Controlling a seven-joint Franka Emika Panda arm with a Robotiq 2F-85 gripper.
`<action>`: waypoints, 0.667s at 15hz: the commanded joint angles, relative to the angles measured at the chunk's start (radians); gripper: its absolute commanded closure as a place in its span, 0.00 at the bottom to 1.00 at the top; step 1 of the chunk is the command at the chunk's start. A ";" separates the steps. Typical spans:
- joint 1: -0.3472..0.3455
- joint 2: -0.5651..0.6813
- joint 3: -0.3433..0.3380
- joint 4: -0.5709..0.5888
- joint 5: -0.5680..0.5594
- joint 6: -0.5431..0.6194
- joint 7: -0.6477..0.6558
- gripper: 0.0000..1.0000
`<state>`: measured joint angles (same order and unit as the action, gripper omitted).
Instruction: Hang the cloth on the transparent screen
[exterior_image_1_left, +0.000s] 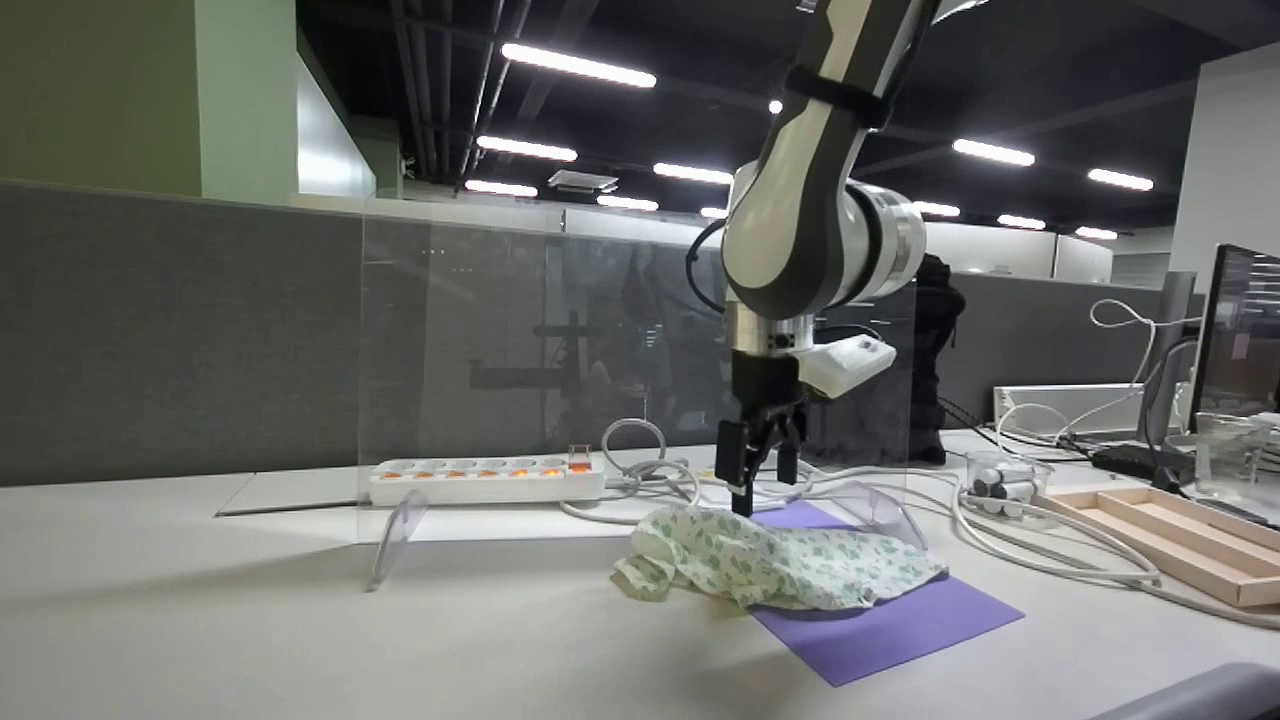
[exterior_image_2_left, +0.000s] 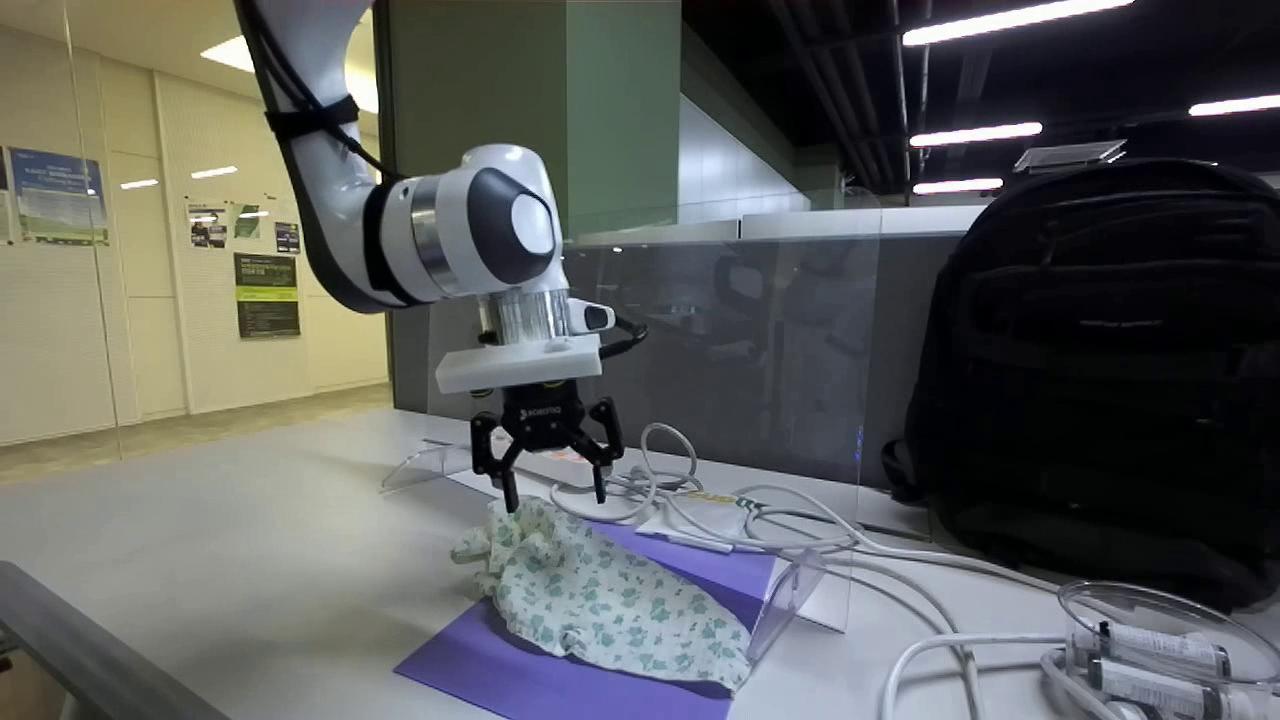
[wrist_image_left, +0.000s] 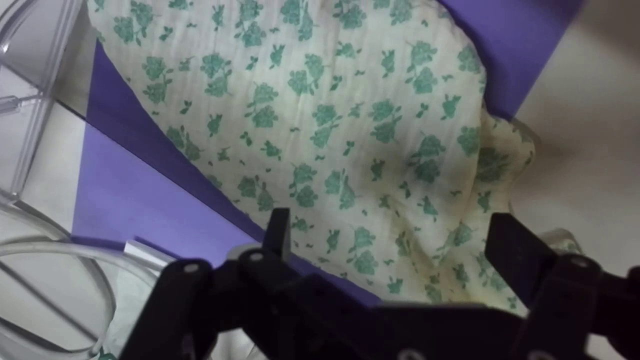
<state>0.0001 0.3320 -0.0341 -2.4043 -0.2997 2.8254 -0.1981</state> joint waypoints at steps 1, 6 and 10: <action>0.024 0.060 -0.028 0.040 -0.026 0.016 0.021 0.00; 0.031 0.107 -0.027 0.060 -0.018 0.030 0.012 0.25; 0.036 0.127 -0.027 0.070 -0.016 0.046 0.008 0.49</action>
<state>0.0220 0.4418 -0.0470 -2.3551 -0.3051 2.8613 -0.1984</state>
